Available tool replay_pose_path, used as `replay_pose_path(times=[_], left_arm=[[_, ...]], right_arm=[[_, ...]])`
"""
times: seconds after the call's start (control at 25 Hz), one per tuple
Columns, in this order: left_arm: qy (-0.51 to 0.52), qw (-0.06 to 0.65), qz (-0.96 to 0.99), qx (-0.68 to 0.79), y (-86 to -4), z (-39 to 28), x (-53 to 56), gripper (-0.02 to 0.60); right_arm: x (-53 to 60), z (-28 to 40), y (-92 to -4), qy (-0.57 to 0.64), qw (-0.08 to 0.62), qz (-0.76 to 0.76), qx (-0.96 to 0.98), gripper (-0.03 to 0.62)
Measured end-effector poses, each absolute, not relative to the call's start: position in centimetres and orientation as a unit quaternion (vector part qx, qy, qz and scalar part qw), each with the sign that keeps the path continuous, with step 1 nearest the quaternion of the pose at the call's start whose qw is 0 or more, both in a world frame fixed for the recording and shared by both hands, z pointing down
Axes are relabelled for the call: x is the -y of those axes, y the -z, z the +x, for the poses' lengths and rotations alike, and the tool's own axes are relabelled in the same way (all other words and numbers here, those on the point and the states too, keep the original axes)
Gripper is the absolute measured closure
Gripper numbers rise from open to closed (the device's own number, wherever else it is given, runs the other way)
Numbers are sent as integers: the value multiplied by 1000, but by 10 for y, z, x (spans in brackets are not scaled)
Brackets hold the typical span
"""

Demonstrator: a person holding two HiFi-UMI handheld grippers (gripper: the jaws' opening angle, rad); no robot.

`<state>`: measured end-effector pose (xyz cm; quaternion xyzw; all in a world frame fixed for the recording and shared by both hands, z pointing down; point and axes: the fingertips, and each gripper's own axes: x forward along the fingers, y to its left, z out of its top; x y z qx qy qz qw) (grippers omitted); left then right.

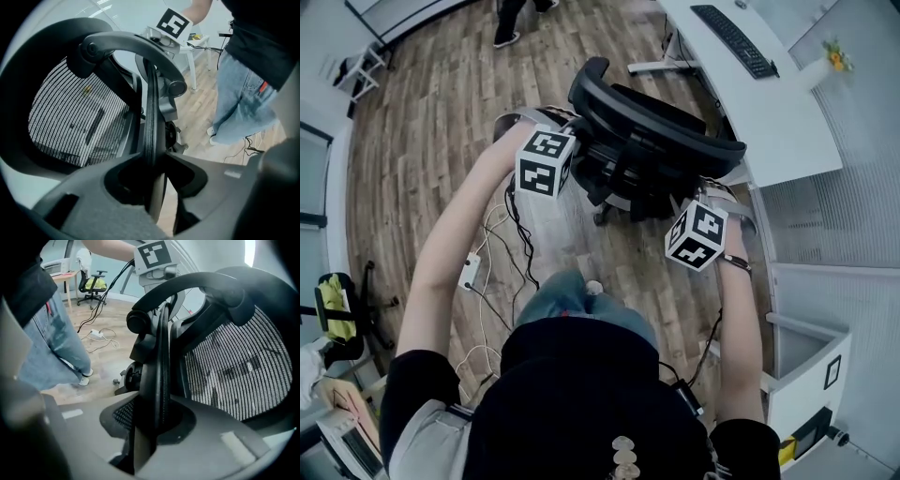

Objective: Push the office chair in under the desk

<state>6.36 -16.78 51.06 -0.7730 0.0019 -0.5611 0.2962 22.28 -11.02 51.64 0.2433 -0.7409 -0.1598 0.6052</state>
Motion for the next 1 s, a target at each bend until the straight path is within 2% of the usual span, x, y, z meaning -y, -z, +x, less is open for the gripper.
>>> replay_pose_path(times=[0.48, 1.0], left_arm=[[561, 297, -771, 53, -510, 59, 240, 445], [511, 373, -759, 151, -511, 53, 353, 448]], right_arm=[[167, 212, -513, 130, 616, 278, 726, 502], [246, 183, -516, 49, 628, 366, 685, 499]])
